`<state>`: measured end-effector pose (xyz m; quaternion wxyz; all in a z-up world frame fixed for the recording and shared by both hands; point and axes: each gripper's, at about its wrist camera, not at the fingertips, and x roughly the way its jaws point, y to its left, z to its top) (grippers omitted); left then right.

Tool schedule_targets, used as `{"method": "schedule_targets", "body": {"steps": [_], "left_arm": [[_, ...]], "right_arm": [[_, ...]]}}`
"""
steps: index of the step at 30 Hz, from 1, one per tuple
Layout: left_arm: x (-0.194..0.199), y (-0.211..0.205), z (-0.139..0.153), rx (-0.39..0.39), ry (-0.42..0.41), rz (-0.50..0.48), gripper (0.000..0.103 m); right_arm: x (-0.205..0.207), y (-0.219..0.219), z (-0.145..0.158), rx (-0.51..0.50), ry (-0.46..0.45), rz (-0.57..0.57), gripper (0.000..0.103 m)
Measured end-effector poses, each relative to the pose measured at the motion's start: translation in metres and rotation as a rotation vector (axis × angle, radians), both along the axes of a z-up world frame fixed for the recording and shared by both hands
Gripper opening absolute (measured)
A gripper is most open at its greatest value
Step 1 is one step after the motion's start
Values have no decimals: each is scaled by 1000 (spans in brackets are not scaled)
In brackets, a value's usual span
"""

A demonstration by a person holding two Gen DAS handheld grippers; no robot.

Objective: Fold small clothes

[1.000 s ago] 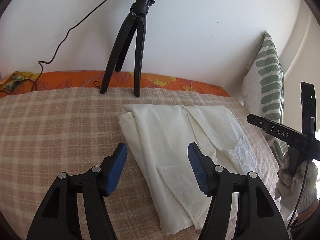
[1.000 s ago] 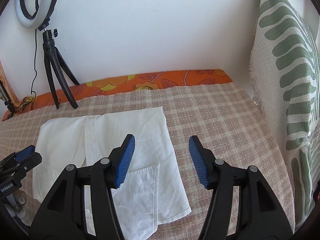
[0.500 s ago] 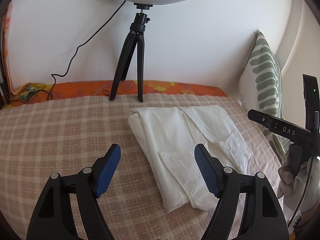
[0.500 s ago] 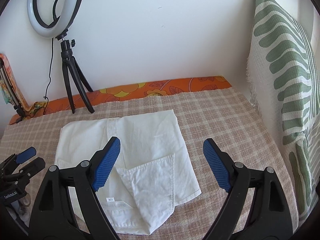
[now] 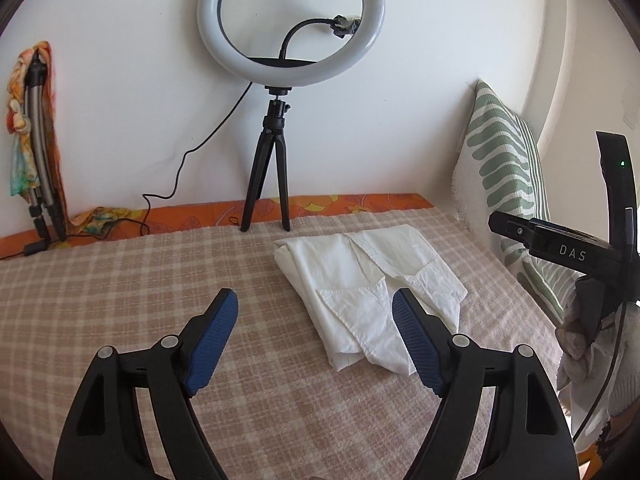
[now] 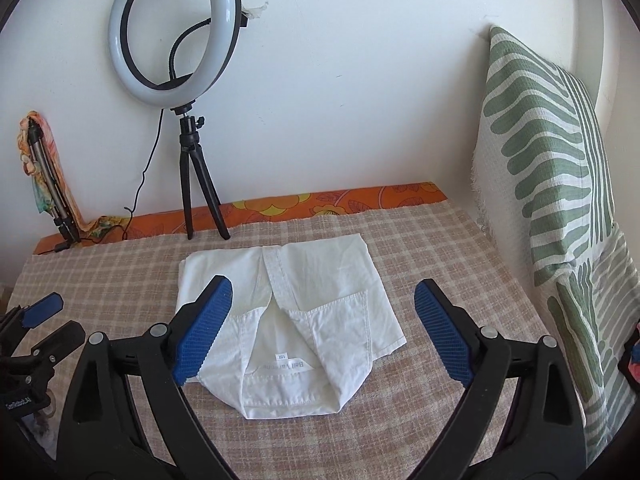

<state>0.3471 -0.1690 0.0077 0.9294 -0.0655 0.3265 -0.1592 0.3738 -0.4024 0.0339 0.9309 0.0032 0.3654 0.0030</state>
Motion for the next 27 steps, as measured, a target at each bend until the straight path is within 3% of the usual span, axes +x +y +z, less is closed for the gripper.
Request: {"method": "schedule_targets", "body": {"steps": [10,19,24,27], "left_arm": [[-60,17,27,18,-98,-27,81],[-107,28,38,54,-178,-53,85],[-126,32,33,75,-190,-69,99],[-133,34,31,93,-198,-59,102]], "right_arm": [[-65,28,32,-27,-75,-10,102],[-115,49,38,-15,-115,-34,103],[-137,55,31,2,-121,-50,103],[-146,59,26,-5,-129,-60,103]]}}
